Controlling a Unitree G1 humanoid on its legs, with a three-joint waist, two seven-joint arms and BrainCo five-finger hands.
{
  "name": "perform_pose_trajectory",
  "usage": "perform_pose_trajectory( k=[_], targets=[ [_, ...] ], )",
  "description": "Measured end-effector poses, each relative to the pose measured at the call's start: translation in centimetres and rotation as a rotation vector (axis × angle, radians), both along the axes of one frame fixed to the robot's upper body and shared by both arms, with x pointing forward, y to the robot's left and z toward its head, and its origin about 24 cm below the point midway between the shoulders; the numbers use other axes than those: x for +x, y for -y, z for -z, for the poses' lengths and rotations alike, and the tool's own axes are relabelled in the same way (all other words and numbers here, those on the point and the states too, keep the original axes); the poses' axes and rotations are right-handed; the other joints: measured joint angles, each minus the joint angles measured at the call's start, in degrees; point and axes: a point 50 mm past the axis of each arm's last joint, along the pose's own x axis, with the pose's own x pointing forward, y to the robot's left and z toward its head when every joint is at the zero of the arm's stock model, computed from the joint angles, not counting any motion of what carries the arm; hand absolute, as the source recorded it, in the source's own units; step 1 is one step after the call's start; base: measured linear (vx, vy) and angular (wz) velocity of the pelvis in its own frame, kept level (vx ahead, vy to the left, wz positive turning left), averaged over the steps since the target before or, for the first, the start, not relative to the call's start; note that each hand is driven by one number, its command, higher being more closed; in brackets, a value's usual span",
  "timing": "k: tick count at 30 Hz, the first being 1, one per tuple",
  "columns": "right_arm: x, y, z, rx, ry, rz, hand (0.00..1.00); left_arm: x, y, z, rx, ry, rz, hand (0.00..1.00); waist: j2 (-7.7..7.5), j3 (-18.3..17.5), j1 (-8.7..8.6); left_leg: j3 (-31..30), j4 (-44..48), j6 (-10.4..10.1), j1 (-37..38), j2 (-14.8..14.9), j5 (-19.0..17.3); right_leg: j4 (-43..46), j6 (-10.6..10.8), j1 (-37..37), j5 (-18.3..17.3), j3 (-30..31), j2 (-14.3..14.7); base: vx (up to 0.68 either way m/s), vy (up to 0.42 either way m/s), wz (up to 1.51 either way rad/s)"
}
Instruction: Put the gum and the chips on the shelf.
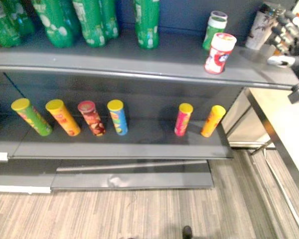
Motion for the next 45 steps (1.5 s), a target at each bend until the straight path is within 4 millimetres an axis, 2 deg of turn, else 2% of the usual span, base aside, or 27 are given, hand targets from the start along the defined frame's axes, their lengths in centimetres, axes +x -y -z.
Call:
perform_pose_trajectory(
  k=[5,8,12,13,14,16,17,18,20,23,26,30,32,39,42,43,44,45],
  targets=[
    [-3.0,0.3,-1.1,0.058,0.171,-0.028,0.00,-0.4,0.4,0.1,-0.004,-0.007,-0.032,0.00,0.59,-0.77,-0.66,0.84,-0.14,-0.23,0.45,0.12,-0.16,0.01,0.00,-0.04,-0.01,0.77,0.22,-0.01,-0.001,-0.08],
    [-4.5,0.5,0.6,0.081,0.173,-0.028,0.00,-0.4,0.4,0.1,-0.003,-0.010,-0.034,0.00,0.98,-2.19,-0.85,1.16,-0.37,-0.25,0.46,0.21,-0.17,0.01,-0.01,-0.37,-0.03,1.02,0.37,0.01,-0.003,-0.05],
    [-6.4,-1.0,6.2,0.105,0.025,-0.110,0.00,-0.5,0.4,0.2,0.001,-0.013,-0.037,0.00,0.97,-2.83,-0.98,1.47,-0.37,-0.29,0.48,0.31,-0.20,0.15,-0.01,-0.60,-0.05,1.30,0.50,0.00,-0.004,-0.04],
    [-7.3,-1.6,8.9,0.139,-0.060,-0.144,0.00,-0.5,0.4,0.2,0.002,-0.014,-0.034,0.00,0.96,-2.86,-1.03,1.65,-0.37,-0.29,0.46,0.29,-0.20,0.47,-0.04,-0.88,-0.11,1.44,0.48,-0.02,-0.003,-0.05],
    [-7.6,-1.8,10.0,0.159,-0.099,-0.154,0.00,-0.5,0.4,0.2,0.003,-0.015,-0.035,0.00,0.95,-2.86,-1.12,1.73,-0.37,-0.30,0.48,0.28,-0.20,0.65,-0.12,-0.98,-0.18,1.49,0.47,-0.03,-0.002,-0.06],
    [-9.0,-2.3,14.2,0.255,-0.242,-0.155,0.00,-0.9,0.2,0.1,0.005,-0.020,-0.052,0.00,0.81,-3.00,-2.11,1.89,-0.37,-0.44,0.37,0.23,-0.36,1.03,-0.23,-1.12,-0.50,1.60,0.39,-0.03,0.000,-0.04],
    [-9.4,-2.4,15.1,0.271,-0.271,-0.136,0.00,-1.1,0.2,0.2,0.005,-0.024,-0.059,0.00,0.80,-3.21,-2.33,2.03,-0.38,-0.48,0.27,0.23,-0.48,1.10,-0.24,-1.34,-0.56,1.71,0.40,-0.03,0.005,-0.13],
    [-10.2,-2.5,17.0,0.310,-0.320,-0.083,0.00,-1.5,0.2,0.2,0.004,-0.028,-0.076,0.00,0.78,-4.06,-2.47,2.46,-0.37,-0.73,-0.35,0.23,-0.73,1.44,-0.25,-2.36,-0.59,2.26,0.38,-0.01,0.006,-0.15],
    [-11.4,-2.9,19.7,0.399,-0.380,0.022,0.00,-1.5,0.1,0.1,0.008,-0.027,-0.091,0.00,0.66,-4.25,-3.70,2.58,-0.34,-0.45,-0.53,0.19,-0.52,1.99,-0.25,-2.94,-0.68,2.49,0.28,0.00,0.004,-0.09],
    [-13.5,-3.2,22.5,0.454,-0.468,0.181,0.00,-1.2,0.3,0.2,0.005,-0.020,-0.095,0.00,0.68,-4.29,-3.86,3.03,0.27,-0.60,-0.46,0.12,-0.77,2.12,-0.25,-2.93,-0.67,2.96,0.21,0.00,0.001,-0.08],
    [-14.6,-3.4,23.9,0.421,-0.523,0.319,0.00,-1.2,0.5,0.2,0.004,-0.022,-0.095,0.00,0.75,-4.23,-3.86,3.60,1.17,-0.69,-0.52,0.08,-1.26,2.37,-0.24,-3.09,-0.67,3.53,0.20,0.00,0.002,-0.08],
    [-15.0,-3.4,24.5,0.411,-0.550,0.403,0.00,-1.0,0.6,0.2,0.015,-0.027,-0.062,0.00,1.50,-3.99,-3.85,4.36,3.66,-0.71,-1.41,0.21,-2.85,3.06,-0.18,-3.72,-0.73,4.53,0.23,-0.01,0.004,-0.12],
    [-15.0,-3.4,24.6,0.407,-0.553,0.421,0.00,-0.8,0.6,0.2,0.024,-0.028,-0.053,0.00,1.36,-3.76,-3.89,4.29,6.55,-0.54,-2.96,0.34,-4.17,3.83,-0.07,-4.44,-0.86,4.68,0.21,-0.02,-0.003,-0.05],
    [-15.4,-2.8,25.3,0.425,-0.573,0.495,0.00,0.7,1.5,0.3,0.015,-0.003,0.024,0.00,4.00,0.86,-4.01,4.58,27.55,0.40,-10.87,3.79,-14.94,10.75,0.90,-7.07,-3.08,7.03,1.34,-0.05,0.049,-0.14],
    [-16.1,-3.3,25.2,0.480,-0.568,0.514,0.00,1.2,2.1,0.3,0.000,0.018,0.013,0.00,4.86,3.27,-4.21,8.01,36.02,1.46,-11.63,6.80,-19.68,14.25,1.59,-8.72,-3.83,10.09,2.90,-0.11,0.142,-0.56],
    [-16.5,-3.7,25.0,0.500,-0.563,0.506,0.00,1.3,2.2,0.3,-0.001,0.021,0.012,0.00,5.01,4.03,-4.51,9.48,38.37,1.70,-11.54,7.69,-21.12,15.07,1.85,-9.04,-3.68,11.54,3.55,-0.16,0.189,-1.10],
    [-17.1,-4.1,24.6,0.503,-0.561,0.504,0.00,1.3,2.1,0.3,0.002,0.022,0.012,0.00,5.29,5.26,-5.39,12.54,41.24,2.29,-11.14,9.22,-23.28,15.66,3.01,-9.32,-2.85,14.53,4.67,-0.14,0.176,-1.02],
    [-17.4,-4.3,24.6,0.510,-0.563,0.507,0.00,1.4,2.0,0.2,0.006,0.025,0.012,0.00,5.57,5.56,-5.59,13.94,42.04,2.56,-10.78,9.68,-23.94,16.00,3.14,-9.89,-2.31,15.75,5.15,-0.15,0.183,-1.07]
  ],
)
